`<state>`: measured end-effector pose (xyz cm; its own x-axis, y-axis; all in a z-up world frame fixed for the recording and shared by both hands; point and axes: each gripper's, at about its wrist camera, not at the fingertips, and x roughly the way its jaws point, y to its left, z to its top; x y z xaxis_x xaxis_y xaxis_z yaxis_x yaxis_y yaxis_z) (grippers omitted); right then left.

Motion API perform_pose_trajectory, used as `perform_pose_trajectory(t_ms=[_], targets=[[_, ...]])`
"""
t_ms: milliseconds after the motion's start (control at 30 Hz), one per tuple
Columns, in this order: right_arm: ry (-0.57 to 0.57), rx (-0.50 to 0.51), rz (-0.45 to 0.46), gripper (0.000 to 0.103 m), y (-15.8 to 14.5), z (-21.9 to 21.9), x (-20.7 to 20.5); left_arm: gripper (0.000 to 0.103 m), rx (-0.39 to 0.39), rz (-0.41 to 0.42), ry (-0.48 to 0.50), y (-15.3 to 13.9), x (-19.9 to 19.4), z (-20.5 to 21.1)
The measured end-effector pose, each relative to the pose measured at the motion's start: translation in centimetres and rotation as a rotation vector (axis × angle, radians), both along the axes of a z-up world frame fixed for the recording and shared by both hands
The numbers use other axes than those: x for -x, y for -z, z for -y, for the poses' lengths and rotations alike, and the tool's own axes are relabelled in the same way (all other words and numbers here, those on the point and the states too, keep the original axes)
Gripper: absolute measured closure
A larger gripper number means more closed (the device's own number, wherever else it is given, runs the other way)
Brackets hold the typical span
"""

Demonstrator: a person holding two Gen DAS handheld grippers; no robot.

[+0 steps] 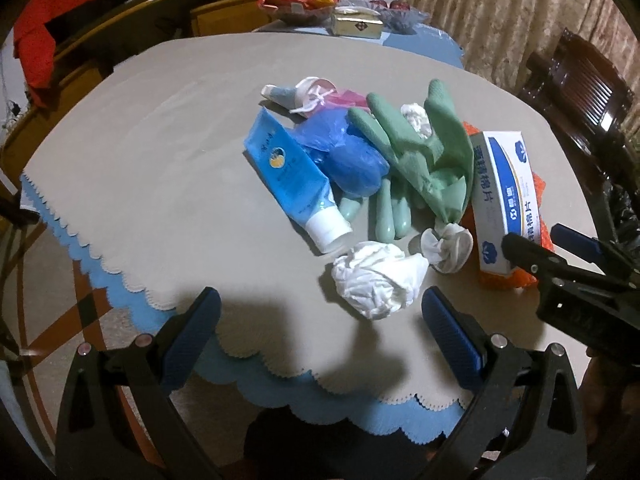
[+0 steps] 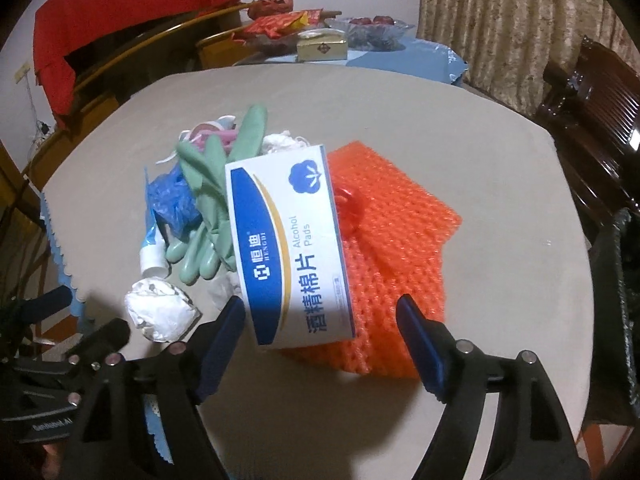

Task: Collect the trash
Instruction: 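Move both tools forward over the pile of trash on the table, then grasp the white-and-blue wipes box with the right tool while the left grasps crumpled white tissue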

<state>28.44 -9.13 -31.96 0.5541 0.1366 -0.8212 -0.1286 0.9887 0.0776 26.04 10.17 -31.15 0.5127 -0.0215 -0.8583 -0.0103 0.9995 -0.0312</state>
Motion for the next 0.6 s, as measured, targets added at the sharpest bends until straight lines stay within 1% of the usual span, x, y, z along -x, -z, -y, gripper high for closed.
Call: perform_pose_trajectory(t_ms=[33,67,133,400,600], targets=[[-0.004,-0.001,-0.003,0.027,0.1,-0.1,-0.1,0.005,0.001,-0.004,0.004,0.2,-0.1,0.1],[-0.008,-0.002,-0.008,0.035,0.2,-0.1,-0.2,0.005,0.001,-0.008,0.008,0.3,-0.4,0.3],[-0.024,-0.024,-0.023,0.045,0.4,0.0,-0.5,0.005,-0.001,-0.013,0.014,0.5,-0.6,0.4],[-0.016,-0.064,0.004,0.046,-0.6,1.1,0.1,0.005,-0.026,-0.053,0.047,1.8,-2.0,1.7],[-0.003,-0.066,0.019,0.046,-1.6,1.7,0.3,0.006,-0.039,-0.081,0.067,2.4,-2.5,2.4]])
